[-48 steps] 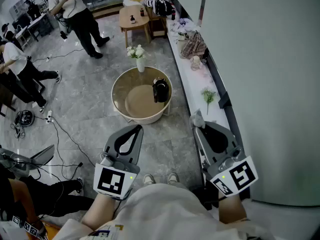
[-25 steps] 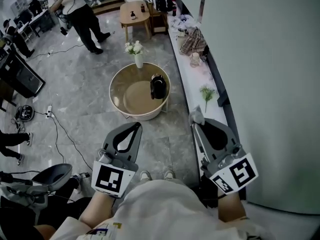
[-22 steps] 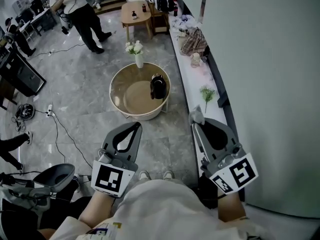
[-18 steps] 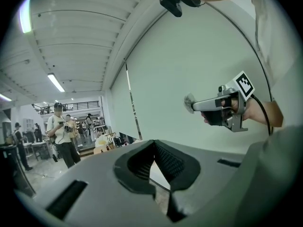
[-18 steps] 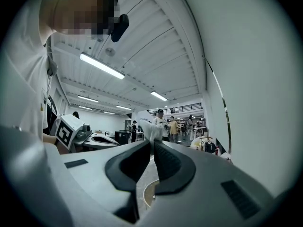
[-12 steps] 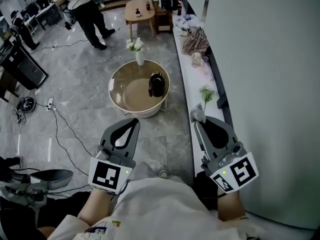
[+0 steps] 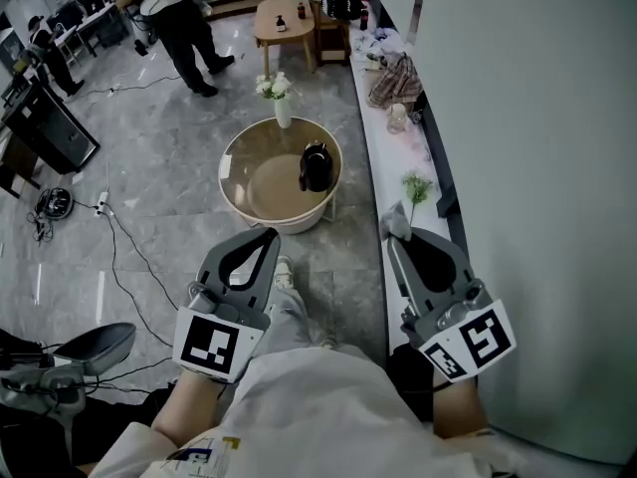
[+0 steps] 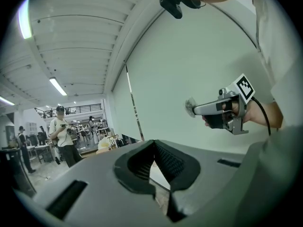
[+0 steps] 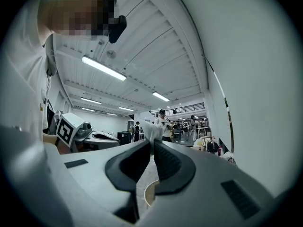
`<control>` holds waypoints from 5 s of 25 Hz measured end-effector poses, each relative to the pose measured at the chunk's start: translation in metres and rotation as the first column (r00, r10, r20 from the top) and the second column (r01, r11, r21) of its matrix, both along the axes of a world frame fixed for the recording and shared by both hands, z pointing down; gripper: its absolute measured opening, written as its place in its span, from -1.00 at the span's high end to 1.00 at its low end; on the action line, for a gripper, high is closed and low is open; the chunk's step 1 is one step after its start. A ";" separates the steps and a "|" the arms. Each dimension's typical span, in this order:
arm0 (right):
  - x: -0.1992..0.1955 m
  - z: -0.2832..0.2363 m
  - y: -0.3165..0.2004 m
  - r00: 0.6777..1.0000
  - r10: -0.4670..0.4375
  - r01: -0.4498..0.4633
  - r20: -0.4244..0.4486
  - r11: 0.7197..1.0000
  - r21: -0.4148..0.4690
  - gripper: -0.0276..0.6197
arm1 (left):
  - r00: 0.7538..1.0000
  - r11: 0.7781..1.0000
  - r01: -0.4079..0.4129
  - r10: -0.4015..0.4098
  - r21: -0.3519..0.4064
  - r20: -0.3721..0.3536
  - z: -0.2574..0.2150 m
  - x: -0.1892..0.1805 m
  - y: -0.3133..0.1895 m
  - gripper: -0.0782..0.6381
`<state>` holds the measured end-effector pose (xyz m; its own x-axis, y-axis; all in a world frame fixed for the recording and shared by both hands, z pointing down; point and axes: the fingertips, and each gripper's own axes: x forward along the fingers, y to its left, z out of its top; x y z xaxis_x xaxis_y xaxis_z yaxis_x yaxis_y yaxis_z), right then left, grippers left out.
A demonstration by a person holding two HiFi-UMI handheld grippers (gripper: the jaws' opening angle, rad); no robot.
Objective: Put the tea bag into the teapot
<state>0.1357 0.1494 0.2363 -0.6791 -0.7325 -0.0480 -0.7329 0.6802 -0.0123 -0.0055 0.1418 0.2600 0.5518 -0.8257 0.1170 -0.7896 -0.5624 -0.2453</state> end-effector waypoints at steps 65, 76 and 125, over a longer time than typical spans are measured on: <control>-0.150 0.059 -0.451 0.982 0.139 -0.165 -0.130 0.963 -0.213 0.83 | 0.974 0.960 -0.220 0.205 -0.175 -0.099 0.060 -0.119 -0.457 0.76; -0.139 0.079 -0.474 0.993 0.035 -0.065 -0.112 0.960 -0.271 0.83 | 0.988 0.969 -0.132 0.113 -0.208 -0.104 0.068 -0.108 -0.477 0.76; -0.126 0.488 -0.545 0.947 -0.140 -0.149 -0.290 0.608 -0.780 0.83 | 0.994 0.731 -0.082 0.107 -0.678 -0.005 0.402 -0.052 -0.577 0.76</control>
<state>0.0097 -0.3957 0.7248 -0.5472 -0.3873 0.7420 -0.7987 0.5066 -0.3247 -0.0576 -0.4349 0.6616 0.6085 -0.4650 0.6430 -0.7217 -0.6612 0.2048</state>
